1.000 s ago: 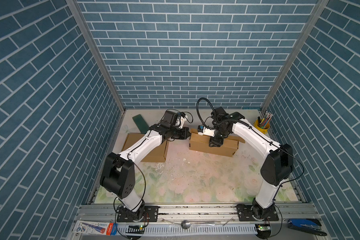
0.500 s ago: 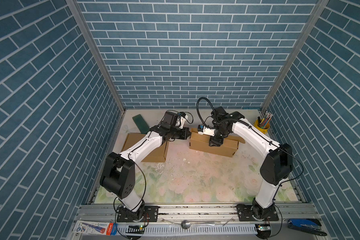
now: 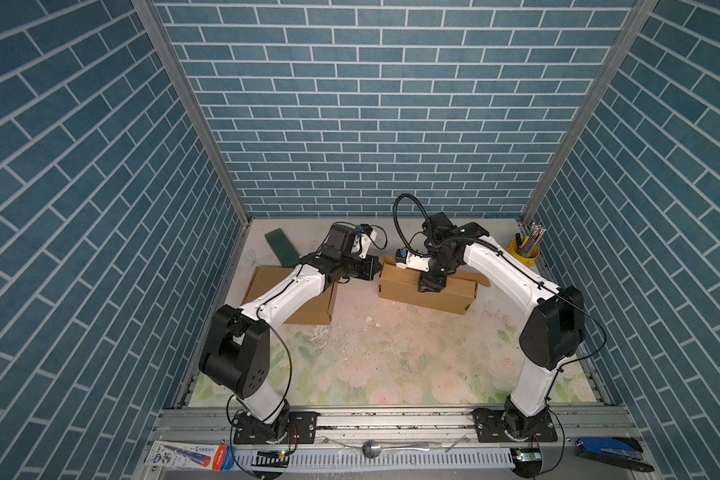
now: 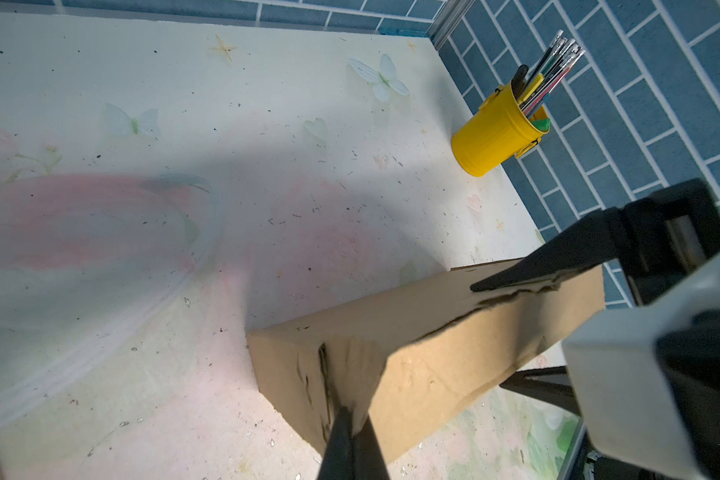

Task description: Fold the paper box

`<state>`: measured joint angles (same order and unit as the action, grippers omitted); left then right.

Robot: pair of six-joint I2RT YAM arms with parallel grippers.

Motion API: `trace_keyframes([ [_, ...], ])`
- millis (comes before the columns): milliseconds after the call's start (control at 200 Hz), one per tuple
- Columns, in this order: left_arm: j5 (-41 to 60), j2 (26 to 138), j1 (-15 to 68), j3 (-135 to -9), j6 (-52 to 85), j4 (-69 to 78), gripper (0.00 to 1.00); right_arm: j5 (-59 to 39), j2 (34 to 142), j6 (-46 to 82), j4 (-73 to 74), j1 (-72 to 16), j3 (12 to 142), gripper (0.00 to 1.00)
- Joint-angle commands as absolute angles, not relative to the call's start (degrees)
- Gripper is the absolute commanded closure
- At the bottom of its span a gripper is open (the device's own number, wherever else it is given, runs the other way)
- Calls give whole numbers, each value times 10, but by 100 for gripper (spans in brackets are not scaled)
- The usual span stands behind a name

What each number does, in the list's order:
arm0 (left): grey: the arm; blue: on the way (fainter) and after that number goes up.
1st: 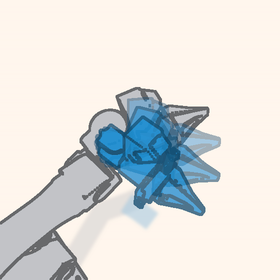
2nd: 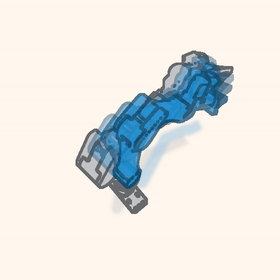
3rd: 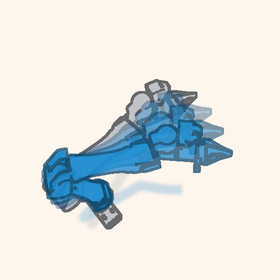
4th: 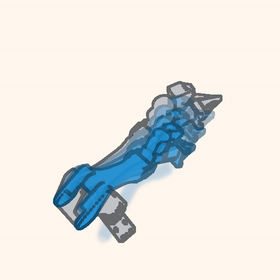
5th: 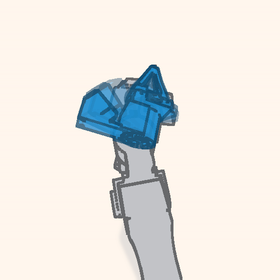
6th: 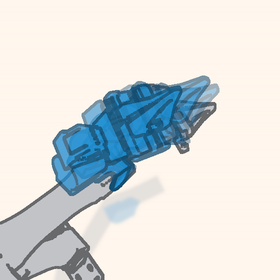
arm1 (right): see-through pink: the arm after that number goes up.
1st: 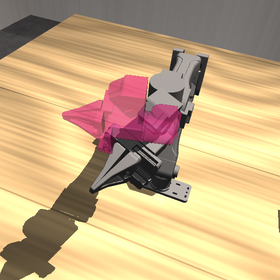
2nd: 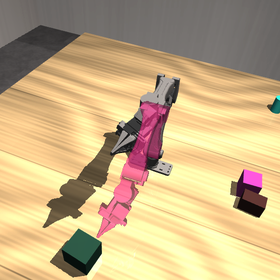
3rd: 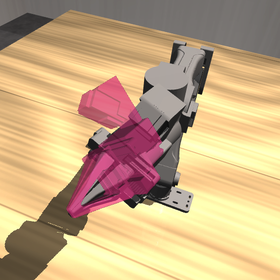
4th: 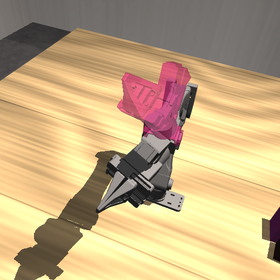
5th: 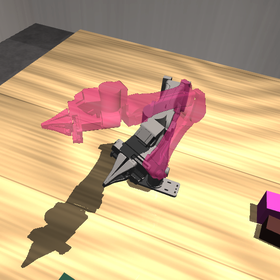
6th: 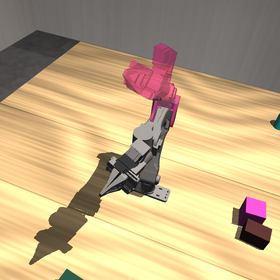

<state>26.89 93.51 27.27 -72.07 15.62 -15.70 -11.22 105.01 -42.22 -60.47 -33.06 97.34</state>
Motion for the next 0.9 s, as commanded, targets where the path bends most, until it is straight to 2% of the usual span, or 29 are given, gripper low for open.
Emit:
trace_keyframes([
  [0,243,946,277,-738,145,-238,100,-133,1075,-410,-650,-333,973,40],
  [220,239,941,277,-768,145,-270,100,-125,1080,-413,-651,-333,962,46],
  [515,287,939,281,-730,240,-180,100,-122,1087,-413,-652,-333,968,46],
  [895,234,951,282,-686,159,-201,100,-115,1081,-415,-654,-332,969,46],
])
